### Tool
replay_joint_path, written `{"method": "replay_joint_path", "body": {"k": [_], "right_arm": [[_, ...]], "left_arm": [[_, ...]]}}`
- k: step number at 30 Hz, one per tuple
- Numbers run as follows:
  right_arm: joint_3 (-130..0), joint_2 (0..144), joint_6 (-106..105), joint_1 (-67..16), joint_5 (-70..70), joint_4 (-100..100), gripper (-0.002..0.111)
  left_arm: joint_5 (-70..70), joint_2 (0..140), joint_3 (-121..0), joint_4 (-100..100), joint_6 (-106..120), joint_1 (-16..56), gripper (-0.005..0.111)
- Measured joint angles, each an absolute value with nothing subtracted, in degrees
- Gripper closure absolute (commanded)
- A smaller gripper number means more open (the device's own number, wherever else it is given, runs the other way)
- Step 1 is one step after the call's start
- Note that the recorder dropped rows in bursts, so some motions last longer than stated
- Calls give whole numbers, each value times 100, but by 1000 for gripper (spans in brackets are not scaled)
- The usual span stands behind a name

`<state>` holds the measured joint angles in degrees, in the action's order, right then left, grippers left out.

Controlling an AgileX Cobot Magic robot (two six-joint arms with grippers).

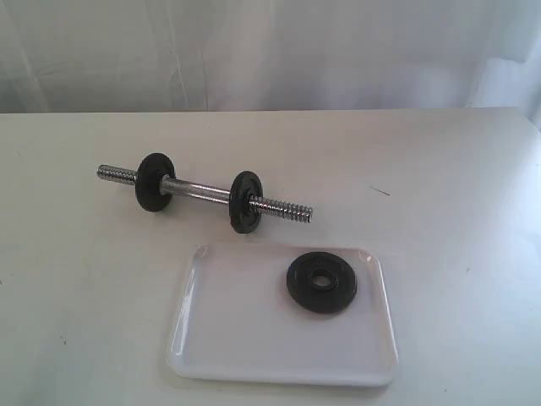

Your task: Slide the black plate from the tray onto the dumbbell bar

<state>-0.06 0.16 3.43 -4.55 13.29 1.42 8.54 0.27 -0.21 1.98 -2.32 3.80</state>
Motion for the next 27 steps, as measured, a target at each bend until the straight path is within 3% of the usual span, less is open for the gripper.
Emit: {"method": "replay_joint_path", "body": {"k": [21,27], "right_arm": [[-6,16,333,-455,1329,142,108],[-6,16,329,-455,1329,142,108]], "left_arm": [[789,27,-21,198,-232,380,107],[-723,23,-21,198,-232,380,107]]}}
